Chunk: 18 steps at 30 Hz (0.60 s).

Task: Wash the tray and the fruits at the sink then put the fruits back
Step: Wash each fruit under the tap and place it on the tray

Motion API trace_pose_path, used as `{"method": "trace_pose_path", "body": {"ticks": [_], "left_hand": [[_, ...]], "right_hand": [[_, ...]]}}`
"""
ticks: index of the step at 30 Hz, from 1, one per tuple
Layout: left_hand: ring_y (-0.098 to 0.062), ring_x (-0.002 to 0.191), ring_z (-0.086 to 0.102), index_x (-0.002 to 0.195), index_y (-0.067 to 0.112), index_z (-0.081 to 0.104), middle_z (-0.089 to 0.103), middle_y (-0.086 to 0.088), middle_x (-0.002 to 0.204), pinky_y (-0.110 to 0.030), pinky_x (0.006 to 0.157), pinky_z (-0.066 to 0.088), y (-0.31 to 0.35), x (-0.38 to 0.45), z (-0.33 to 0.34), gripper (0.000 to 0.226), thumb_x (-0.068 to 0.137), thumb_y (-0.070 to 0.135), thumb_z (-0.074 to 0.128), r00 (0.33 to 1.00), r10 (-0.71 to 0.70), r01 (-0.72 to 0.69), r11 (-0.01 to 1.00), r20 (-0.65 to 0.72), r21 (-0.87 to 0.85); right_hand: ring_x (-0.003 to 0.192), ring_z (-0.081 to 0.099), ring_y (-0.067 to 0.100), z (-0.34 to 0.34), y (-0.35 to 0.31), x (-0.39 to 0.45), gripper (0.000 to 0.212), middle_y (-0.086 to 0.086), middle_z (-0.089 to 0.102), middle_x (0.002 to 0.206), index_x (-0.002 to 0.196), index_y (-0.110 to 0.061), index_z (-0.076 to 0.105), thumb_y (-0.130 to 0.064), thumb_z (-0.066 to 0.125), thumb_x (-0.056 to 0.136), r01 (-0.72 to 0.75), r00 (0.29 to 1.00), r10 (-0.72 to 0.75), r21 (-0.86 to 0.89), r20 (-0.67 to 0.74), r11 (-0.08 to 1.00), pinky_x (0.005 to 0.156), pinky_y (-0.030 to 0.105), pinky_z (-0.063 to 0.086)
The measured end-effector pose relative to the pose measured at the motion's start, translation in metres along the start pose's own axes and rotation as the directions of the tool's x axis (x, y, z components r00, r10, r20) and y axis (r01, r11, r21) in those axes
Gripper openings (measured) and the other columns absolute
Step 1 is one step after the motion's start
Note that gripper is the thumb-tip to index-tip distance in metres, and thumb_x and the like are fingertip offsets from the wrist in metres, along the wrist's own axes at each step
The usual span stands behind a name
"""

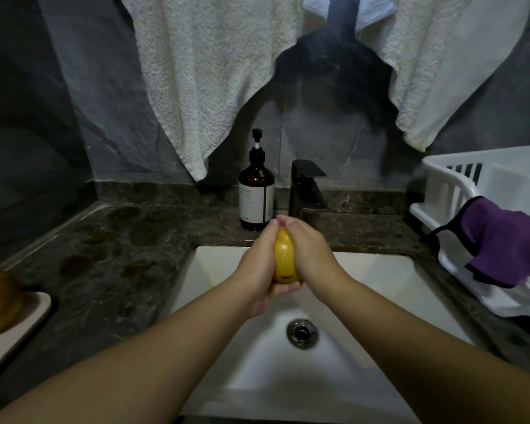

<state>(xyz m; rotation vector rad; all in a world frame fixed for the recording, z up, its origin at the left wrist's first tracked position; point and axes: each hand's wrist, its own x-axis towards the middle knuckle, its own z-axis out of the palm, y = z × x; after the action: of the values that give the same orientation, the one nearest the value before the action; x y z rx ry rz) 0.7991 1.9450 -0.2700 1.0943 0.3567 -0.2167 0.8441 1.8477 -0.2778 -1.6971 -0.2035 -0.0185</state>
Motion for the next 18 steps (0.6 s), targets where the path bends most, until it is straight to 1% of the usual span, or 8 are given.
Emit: {"method": "trace_pose_path", "body": {"ticks": [2,4,5,8,12,14,16,18], "left_hand": [[-0.022,0.106,0.071,0.131,0.028,0.065,0.073,-0.009,0.122,-0.036,0.071,0.062,-0.004,0.002,0.009,0.048,0.099,0.062,0.054,0.999,0.010,-0.012,0.999,-0.046,-0.042],[-0.022,0.108,0.070,0.143,0.020,0.058,0.069,-0.015,0.129,-0.033,0.078,0.061,-0.006,0.002,0.008,0.045,0.104,0.041,0.051,0.996,-0.033,0.019,0.987,-0.081,-0.162],[-0.025,0.113,0.069,0.143,0.020,0.058,0.069,-0.014,0.130,-0.036,0.081,0.062,-0.009,0.003,0.011,0.043,0.103,0.036,0.051,0.990,-0.009,-0.002,0.997,-0.143,-0.076],[-0.026,0.101,0.074,0.118,0.029,0.069,0.076,-0.007,0.114,-0.037,0.066,0.062,0.000,0.000,0.009,0.043,0.097,0.064,0.056,0.995,0.076,-0.071,0.993,-0.057,0.097],[-0.011,0.078,0.076,0.104,0.031,0.070,0.079,0.008,0.086,-0.029,0.055,0.059,-0.004,-0.001,0.002,0.039,0.099,0.065,0.050,0.995,0.101,-0.099,0.984,-0.006,0.146],[-0.016,0.085,0.076,0.104,0.033,0.069,0.078,0.003,0.096,-0.032,0.059,0.061,-0.003,0.000,0.005,0.038,0.097,0.067,0.053,0.992,0.106,-0.092,0.980,-0.071,0.176],[-0.025,0.098,0.074,0.114,0.032,0.069,0.075,-0.006,0.111,-0.038,0.069,0.063,0.000,0.004,0.009,0.043,0.096,0.068,0.054,0.990,0.094,-0.085,0.992,-0.101,0.093],[-0.026,0.108,0.071,0.126,0.025,0.068,0.074,-0.009,0.119,-0.039,0.078,0.062,-0.008,0.001,0.013,0.039,0.103,0.052,0.053,0.994,0.066,-0.074,0.993,-0.091,-0.092]], "right_hand": [[0.122,0.052,0.007,0.010,0.003,-0.006,0.034,-0.023,0.056,0.124,0.128,-0.044,0.062,-0.047,0.041,0.101,0.047,0.999,-0.050,-0.120,-0.021,0.992,0.098,0.032,0.043],[0.125,0.047,0.001,0.015,0.004,-0.012,0.049,-0.024,0.051,0.132,0.140,-0.037,0.057,-0.047,0.036,0.097,0.179,0.982,-0.188,-0.286,-0.004,0.941,0.102,0.029,0.038],[0.124,0.049,0.002,0.013,0.002,-0.010,0.047,-0.021,0.054,0.135,0.138,-0.036,0.060,-0.045,0.037,0.098,0.193,0.979,-0.202,-0.272,-0.004,0.943,0.104,0.030,0.040],[0.114,0.057,0.010,0.004,0.000,0.000,0.033,-0.008,0.062,0.132,0.129,-0.041,0.064,-0.043,0.043,0.104,-0.005,0.998,0.008,0.042,-0.056,0.999,0.103,0.038,0.046],[0.122,0.050,0.001,0.011,0.005,-0.010,0.046,-0.020,0.055,0.133,0.137,-0.038,0.060,-0.045,0.039,0.097,0.151,0.987,-0.160,-0.203,-0.028,0.967,0.098,0.024,0.040],[0.119,0.058,0.008,0.004,-0.003,-0.005,0.033,-0.012,0.064,0.130,0.125,-0.039,0.067,-0.035,0.043,0.103,0.090,0.996,-0.091,-0.043,-0.003,0.995,0.103,0.033,0.048],[0.116,0.060,0.013,0.002,-0.001,-0.001,0.032,-0.004,0.064,0.130,0.128,-0.038,0.065,-0.037,0.042,0.105,0.006,0.999,-0.003,0.070,-0.046,0.998,0.105,0.042,0.049],[0.121,0.055,0.008,0.011,0.002,-0.011,0.042,-0.011,0.059,0.136,0.137,-0.037,0.060,-0.042,0.038,0.101,0.083,0.994,-0.090,-0.112,-0.056,0.990,0.106,0.035,0.045]]}}
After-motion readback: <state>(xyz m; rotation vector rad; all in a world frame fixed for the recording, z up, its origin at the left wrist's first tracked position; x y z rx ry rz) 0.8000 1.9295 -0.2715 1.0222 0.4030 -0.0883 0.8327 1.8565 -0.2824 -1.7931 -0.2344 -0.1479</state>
